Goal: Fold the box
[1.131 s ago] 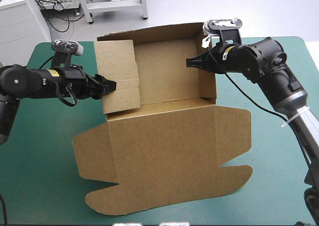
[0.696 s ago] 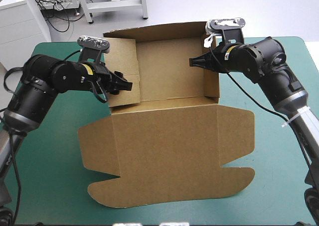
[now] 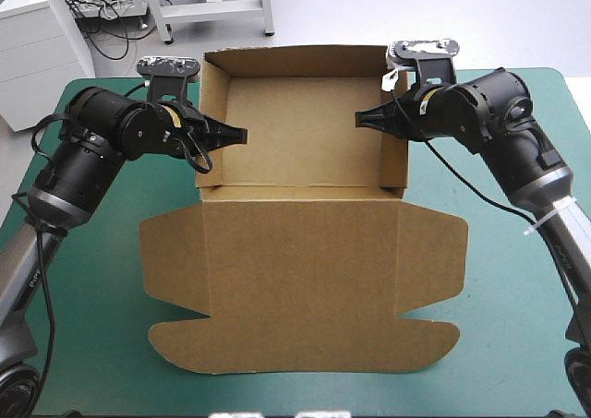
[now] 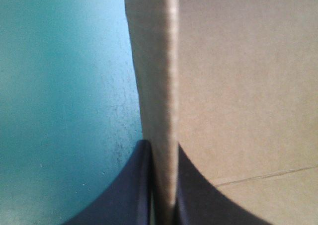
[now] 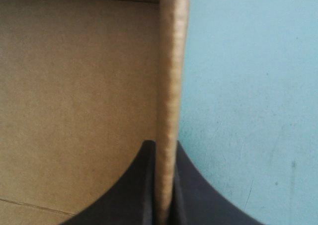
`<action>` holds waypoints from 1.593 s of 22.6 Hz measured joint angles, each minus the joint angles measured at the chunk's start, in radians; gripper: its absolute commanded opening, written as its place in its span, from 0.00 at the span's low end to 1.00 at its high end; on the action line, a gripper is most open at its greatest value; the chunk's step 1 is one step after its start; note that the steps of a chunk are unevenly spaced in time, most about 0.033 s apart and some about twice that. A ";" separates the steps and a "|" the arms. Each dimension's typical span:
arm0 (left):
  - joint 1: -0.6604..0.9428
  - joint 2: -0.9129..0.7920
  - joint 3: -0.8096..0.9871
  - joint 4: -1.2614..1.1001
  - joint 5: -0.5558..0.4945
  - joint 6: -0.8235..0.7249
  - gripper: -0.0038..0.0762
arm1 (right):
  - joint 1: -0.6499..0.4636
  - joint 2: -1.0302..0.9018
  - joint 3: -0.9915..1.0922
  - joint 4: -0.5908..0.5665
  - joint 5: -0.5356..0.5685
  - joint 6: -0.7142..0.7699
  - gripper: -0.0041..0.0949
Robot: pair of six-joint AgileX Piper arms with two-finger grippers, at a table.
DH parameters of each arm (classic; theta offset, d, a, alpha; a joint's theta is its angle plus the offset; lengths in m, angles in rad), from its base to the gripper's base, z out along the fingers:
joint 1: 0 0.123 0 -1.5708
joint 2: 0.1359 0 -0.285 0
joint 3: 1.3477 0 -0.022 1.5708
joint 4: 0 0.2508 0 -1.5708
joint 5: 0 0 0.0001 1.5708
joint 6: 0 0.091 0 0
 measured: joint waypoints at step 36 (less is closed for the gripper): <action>0.009 0.374 -0.003 -0.023 0.134 0.148 0.23 | -0.008 0.349 0.001 0.029 0.188 -0.105 0.32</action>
